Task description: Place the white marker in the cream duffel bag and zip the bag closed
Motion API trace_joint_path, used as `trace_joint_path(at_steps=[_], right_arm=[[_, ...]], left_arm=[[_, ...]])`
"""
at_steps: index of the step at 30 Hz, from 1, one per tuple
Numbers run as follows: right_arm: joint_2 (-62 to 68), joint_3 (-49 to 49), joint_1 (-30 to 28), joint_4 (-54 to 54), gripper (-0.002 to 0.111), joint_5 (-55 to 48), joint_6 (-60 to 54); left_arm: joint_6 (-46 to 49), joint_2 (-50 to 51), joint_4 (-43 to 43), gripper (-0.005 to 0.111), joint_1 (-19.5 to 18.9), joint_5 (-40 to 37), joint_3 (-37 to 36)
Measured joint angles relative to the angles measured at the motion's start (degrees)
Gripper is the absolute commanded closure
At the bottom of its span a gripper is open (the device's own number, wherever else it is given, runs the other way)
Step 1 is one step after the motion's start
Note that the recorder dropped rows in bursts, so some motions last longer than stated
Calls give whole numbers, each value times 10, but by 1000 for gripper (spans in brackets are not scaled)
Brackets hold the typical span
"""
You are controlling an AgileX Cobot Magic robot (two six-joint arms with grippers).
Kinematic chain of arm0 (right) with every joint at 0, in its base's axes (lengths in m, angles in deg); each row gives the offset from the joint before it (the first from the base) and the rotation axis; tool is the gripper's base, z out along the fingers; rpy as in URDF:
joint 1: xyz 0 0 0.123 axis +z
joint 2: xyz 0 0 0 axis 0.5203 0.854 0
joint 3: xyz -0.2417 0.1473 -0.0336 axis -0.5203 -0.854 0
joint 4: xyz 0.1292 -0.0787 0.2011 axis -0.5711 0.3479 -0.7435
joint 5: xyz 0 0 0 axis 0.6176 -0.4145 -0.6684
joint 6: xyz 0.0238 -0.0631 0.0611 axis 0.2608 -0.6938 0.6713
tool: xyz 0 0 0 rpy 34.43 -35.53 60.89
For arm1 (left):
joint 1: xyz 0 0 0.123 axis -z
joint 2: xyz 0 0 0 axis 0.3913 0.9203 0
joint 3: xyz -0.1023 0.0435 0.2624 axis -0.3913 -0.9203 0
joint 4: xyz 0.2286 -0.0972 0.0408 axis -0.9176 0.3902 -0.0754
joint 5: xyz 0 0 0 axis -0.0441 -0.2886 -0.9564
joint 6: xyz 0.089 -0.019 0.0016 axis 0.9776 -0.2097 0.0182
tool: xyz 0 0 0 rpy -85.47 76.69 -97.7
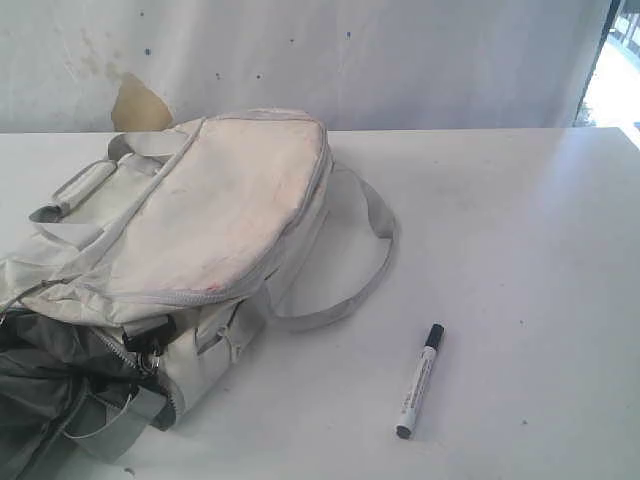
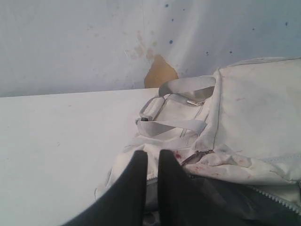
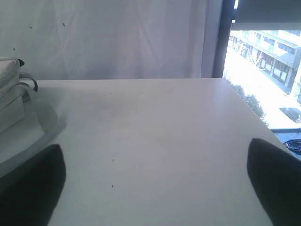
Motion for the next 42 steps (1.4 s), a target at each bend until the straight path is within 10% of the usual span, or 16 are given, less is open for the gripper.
trace_joint_path(at_steps=[23,42], right_arm=[[0,-1,0,0,11,58,8],[0,60,0,0,11,293,147]], left_arm=[[-24,0,0,98,0,25,0],[-39,-2,5,98,0,-73,260]])
